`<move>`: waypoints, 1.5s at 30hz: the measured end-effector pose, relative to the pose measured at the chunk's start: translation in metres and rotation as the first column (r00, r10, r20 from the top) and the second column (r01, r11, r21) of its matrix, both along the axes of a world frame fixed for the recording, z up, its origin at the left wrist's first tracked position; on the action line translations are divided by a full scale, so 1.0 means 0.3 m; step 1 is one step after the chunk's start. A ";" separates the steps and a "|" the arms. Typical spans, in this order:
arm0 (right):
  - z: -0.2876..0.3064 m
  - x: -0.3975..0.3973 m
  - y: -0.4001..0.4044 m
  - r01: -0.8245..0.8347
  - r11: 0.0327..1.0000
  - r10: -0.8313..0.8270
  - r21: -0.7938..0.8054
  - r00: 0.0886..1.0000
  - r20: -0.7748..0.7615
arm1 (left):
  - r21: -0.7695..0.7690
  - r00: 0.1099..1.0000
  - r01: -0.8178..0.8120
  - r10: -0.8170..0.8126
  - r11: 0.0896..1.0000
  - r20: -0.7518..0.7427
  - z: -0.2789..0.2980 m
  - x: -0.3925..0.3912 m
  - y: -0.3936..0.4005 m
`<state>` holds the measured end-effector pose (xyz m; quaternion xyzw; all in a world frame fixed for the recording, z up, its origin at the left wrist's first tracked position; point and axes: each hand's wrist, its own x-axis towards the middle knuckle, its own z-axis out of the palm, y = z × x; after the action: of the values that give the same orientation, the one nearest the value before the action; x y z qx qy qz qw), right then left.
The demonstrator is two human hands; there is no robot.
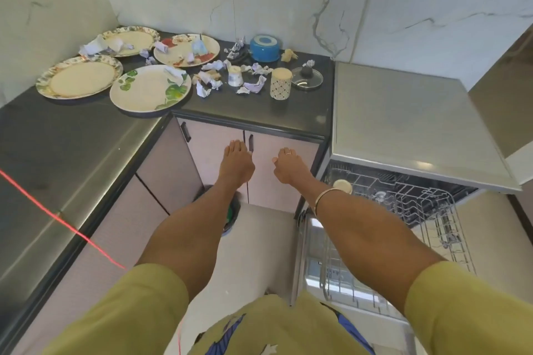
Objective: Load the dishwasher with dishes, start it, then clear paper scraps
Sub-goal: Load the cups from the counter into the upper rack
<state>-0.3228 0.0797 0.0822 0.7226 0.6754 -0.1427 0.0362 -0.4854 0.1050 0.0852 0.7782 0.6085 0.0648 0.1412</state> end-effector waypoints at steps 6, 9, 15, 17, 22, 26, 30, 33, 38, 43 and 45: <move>0.059 0.047 0.171 0.045 0.996 -0.041 0.078 0.997 -0.062 | -0.018 1.000 0.011 -0.011 1.000 -0.004 0.026 0.043 0.202; 0.075 0.063 0.241 0.056 0.985 -0.040 0.166 0.995 -0.096 | 0.001 1.000 0.022 -0.022 1.000 0.003 0.015 0.047 0.287; 0.142 0.073 0.386 0.076 0.960 -0.049 0.268 0.993 -0.107 | 0.021 0.998 0.048 -0.049 0.999 0.026 0.009 0.052 0.482; 0.157 0.076 0.460 0.138 0.950 -0.093 0.280 0.981 -0.168 | 0.046 0.997 0.068 -0.069 0.997 0.022 -0.001 0.048 0.576; 0.166 0.095 0.694 0.304 0.915 -0.206 0.266 0.918 -0.340 | 0.132 0.993 0.101 -0.108 0.986 0.045 0.028 0.060 0.825; 0.185 0.101 0.883 0.381 0.891 -0.277 0.248 0.888 -0.368 | 0.130 0.994 0.108 -0.111 0.986 0.016 0.084 0.052 1.021; 0.194 0.102 1.035 0.410 0.891 -0.330 0.196 0.880 -0.340 | 0.107 0.995 0.088 -0.092 0.990 0.036 0.110 0.041 1.200; 0.176 0.104 1.109 0.391 0.905 -0.340 0.167 0.902 -0.266 | 0.055 0.995 0.058 -0.062 0.997 0.073 0.126 0.030 1.273; 0.157 0.115 1.180 0.383 0.915 -0.367 0.129 0.921 -0.130 | 0.021 0.997 0.071 -0.072 0.997 0.028 0.123 0.037 1.364; 0.154 0.165 1.231 0.327 0.943 -0.325 0.060 0.945 -0.043 | -0.070 0.993 0.115 -0.117 0.991 -0.024 0.078 0.050 1.443; 0.172 0.186 1.252 0.299 0.954 -0.299 -0.018 0.954 -0.029 | -0.130 0.990 0.123 -0.130 0.984 -0.046 0.057 0.056 1.461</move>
<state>-0.2670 0.4553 0.1339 0.8138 0.5579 -0.1624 0.0085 -0.4685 0.5433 0.1025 0.8062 0.5644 -0.0045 0.1776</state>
